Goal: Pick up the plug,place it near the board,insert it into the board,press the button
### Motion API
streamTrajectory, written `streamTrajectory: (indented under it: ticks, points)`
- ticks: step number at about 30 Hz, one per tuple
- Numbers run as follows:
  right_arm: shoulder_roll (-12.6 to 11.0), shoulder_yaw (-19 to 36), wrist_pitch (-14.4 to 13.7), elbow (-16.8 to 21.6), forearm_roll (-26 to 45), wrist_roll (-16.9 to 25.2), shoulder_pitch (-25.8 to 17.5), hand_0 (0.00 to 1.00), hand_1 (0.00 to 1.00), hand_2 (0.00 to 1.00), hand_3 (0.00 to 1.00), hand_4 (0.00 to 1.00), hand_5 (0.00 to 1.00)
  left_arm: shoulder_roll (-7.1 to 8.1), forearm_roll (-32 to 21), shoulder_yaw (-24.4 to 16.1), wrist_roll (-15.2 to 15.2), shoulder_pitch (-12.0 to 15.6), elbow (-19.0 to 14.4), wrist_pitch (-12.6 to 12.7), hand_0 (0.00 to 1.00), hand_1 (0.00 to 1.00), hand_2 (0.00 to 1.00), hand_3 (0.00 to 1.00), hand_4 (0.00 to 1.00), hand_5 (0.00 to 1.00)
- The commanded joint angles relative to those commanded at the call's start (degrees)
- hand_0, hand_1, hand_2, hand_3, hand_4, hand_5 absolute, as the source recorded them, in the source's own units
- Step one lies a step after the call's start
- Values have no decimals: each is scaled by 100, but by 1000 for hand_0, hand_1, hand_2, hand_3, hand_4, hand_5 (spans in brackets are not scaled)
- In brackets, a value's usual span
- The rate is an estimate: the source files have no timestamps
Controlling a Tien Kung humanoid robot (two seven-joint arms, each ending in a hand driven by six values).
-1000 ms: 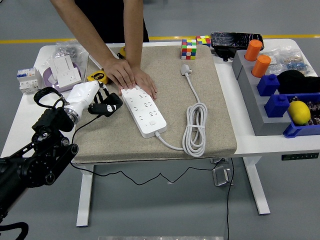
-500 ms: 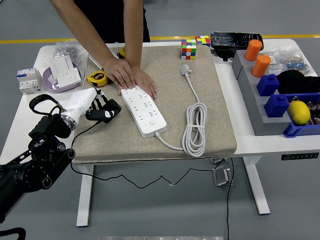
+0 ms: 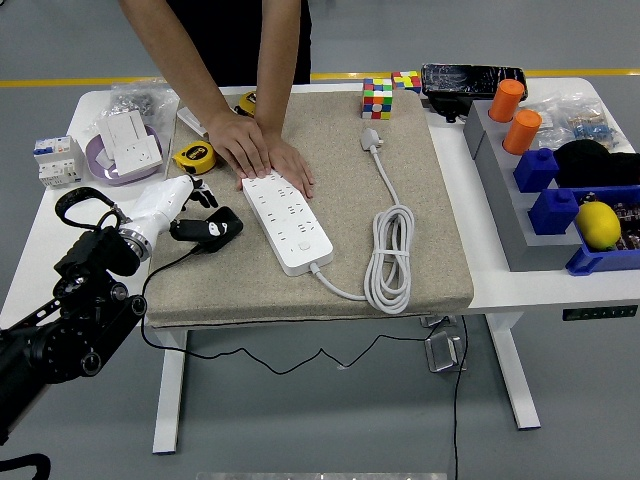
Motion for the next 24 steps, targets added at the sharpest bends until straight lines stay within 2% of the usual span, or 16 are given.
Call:
streamTrajectory:
  ticks: [1, 2, 7, 8, 12, 13, 14, 19, 20, 24]
  points:
    - [0, -3, 0, 0, 1, 0, -1, 864, 792, 757, 776, 998, 842, 4, 2, -3, -2, 3, -2, 0, 609, 769, 725, 667, 998, 437]
    - [-2, -10, -1, 0, 6, 1, -3, 862, 792, 757, 776, 998, 844, 6, 19, -10, 1, 6, -3, -3, 669, 809, 755, 740, 998, 471]
    - [-3, -25, -1, -3, 15, -2, -11, 862, 792, 757, 776, 998, 844, 8, 21, -81, 0, 51, -77, -17, 669, 809, 755, 740, 998, 471]
    - [-4, -28, -1, -5, 19, -2, -12, 863, 792, 756, 776, 998, 848, 6, 19, -116, 3, 68, -110, -19, 718, 838, 789, 787, 998, 532]
    - [-5, -30, -1, -2, 8, -5, -24, 863, 792, 756, 776, 998, 848, -16, -226, -432, -13, 217, -435, -7, 718, 838, 789, 787, 998, 532]
    - [-6, -33, -1, -1, 0, -7, -31, 863, 792, 756, 776, 998, 848, -32, -345, -567, -41, 289, -562, 62, 718, 838, 789, 787, 998, 532]
    - [-7, -29, -2, 0, -8, -8, -37, 863, 792, 757, 776, 998, 860, -44, -451, -668, -66, 342, -654, 121, 933, 978, 944, 917, 998, 998]
    - [-20, -17, -4, -3, -11, -7, -56, 863, 792, 757, 776, 998, 860, -56, -1124, -1059, -128, 631, -1123, 106, 933, 978, 944, 917, 998, 998]
    - [-20, -25, -3, -7, -2, -7, -55, 863, 791, 756, 776, 998, 863, -79, -1292, -1166, -173, 704, -1244, 91, 998, 998, 993, 976, 998, 998]
    - [-11, -11, -1, -2, -13, -9, -51, 863, 791, 756, 776, 998, 863, -221, -2243, -1656, -563, 951, -1628, -59, 998, 998, 993, 976, 998, 998]
